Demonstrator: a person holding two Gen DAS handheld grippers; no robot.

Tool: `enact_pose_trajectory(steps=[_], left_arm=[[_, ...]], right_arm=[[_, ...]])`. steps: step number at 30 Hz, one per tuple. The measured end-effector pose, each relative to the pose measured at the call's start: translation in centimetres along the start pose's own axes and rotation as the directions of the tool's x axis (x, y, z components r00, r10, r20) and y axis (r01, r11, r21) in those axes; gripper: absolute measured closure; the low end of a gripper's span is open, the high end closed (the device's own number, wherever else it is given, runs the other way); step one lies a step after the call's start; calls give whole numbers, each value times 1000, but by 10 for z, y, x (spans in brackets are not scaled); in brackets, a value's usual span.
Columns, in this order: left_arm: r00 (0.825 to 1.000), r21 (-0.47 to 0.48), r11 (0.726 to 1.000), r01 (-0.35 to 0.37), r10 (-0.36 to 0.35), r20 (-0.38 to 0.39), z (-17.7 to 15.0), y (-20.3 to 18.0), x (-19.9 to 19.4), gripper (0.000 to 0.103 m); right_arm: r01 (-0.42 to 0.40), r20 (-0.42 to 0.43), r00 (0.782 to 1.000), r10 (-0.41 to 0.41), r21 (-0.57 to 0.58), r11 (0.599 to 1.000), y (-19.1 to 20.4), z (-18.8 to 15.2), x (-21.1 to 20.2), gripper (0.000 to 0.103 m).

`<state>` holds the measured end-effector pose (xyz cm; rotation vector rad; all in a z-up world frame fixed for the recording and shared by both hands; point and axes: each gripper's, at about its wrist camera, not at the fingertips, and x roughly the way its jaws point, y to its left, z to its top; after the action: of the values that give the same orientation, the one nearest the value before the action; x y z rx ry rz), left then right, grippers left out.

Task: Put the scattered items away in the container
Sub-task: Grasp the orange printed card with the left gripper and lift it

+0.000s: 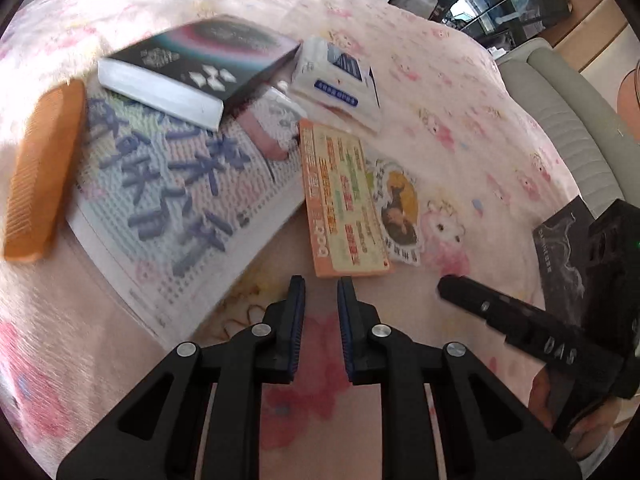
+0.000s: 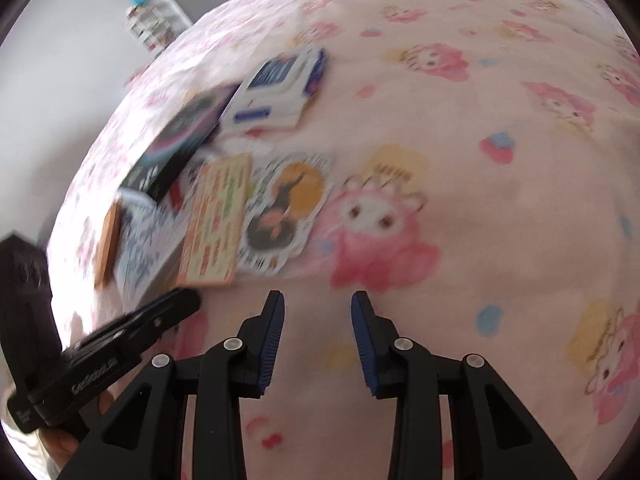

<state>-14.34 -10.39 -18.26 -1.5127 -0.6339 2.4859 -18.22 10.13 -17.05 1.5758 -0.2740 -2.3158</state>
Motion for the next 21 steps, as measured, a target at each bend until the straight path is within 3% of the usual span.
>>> enact_pose_trajectory(steps=[8,16,17,19,21], left_arm=[[995,-71,992,103,-103,12,14,11,-6,50],[998,-3,998,66,-66,6,24,-8,18,59],[998,-8,998,62,-62,8,26,-7,19,71],[999,-41,998,52,-52,0,29,-1,22,85],[997,-73,994,77,-77,-5,29,4,21,86]], right_arm=[[-52,-31,998,54,51,997,-16,32,22,72],[-114,-66,991,116,30,993,-4,31,42,69],[-121,-67,990,123,32,992,-4,31,44,69],[-139,-68,988,142,37,990,-5,32,44,70],[-151,-52,987,153,36,988,-6,30,38,78]])
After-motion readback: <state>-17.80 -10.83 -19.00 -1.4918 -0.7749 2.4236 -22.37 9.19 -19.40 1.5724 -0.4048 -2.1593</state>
